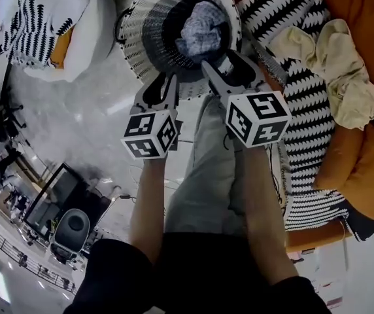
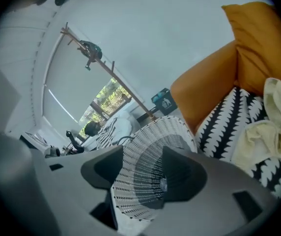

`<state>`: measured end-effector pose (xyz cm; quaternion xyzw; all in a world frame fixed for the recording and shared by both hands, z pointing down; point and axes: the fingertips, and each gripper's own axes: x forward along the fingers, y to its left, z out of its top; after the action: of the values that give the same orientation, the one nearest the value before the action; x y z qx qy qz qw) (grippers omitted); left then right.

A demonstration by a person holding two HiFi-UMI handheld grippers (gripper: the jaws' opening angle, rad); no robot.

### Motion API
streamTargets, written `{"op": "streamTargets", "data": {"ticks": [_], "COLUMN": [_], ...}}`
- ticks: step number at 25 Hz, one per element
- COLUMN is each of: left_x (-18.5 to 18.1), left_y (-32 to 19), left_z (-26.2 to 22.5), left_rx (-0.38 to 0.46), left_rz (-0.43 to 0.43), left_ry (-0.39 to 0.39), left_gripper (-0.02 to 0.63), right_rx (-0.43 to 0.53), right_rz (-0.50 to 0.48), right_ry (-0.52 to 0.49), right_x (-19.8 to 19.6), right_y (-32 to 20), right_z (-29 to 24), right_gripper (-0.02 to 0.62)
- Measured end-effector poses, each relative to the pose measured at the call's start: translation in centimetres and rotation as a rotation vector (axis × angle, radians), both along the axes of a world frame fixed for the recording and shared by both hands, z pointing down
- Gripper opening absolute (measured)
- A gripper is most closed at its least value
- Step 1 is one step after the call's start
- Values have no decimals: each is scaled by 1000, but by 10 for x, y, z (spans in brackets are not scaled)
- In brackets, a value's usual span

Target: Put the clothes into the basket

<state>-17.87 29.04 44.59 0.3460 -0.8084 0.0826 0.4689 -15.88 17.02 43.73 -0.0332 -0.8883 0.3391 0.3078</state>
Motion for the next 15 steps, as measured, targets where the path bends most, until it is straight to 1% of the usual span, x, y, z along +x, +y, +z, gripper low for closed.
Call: {"op": "streamTargets", "data": {"ticks": [4, 8, 10, 11, 13, 15], "left_x": [11, 24, 28, 30, 35, 42], "left_y": [-36, -77, -98, -108, -127, -146], "left_z": [5, 5, 6, 6, 5, 3], "left_rx": [32, 65, 74, 79, 91, 98], "left_rz": [78, 190, 239, 258, 300, 362], "left_ry": [21, 25, 26, 25, 26, 28], "left_gripper": [81, 81, 65, 41, 26, 23], "right_rx": [6, -9, -2, 14, 44, 44], "right_rz": [94, 216, 288, 321, 387, 456], "right_ry": [9, 25, 31, 37, 50, 51], "right_x": [20, 47, 61, 68, 84, 100], "right_y": [-34, -70, -91, -101, -119, -134], "right_z": [6, 17, 18, 19, 19, 19], "right_gripper": [233, 229, 196, 162, 102, 82]}}
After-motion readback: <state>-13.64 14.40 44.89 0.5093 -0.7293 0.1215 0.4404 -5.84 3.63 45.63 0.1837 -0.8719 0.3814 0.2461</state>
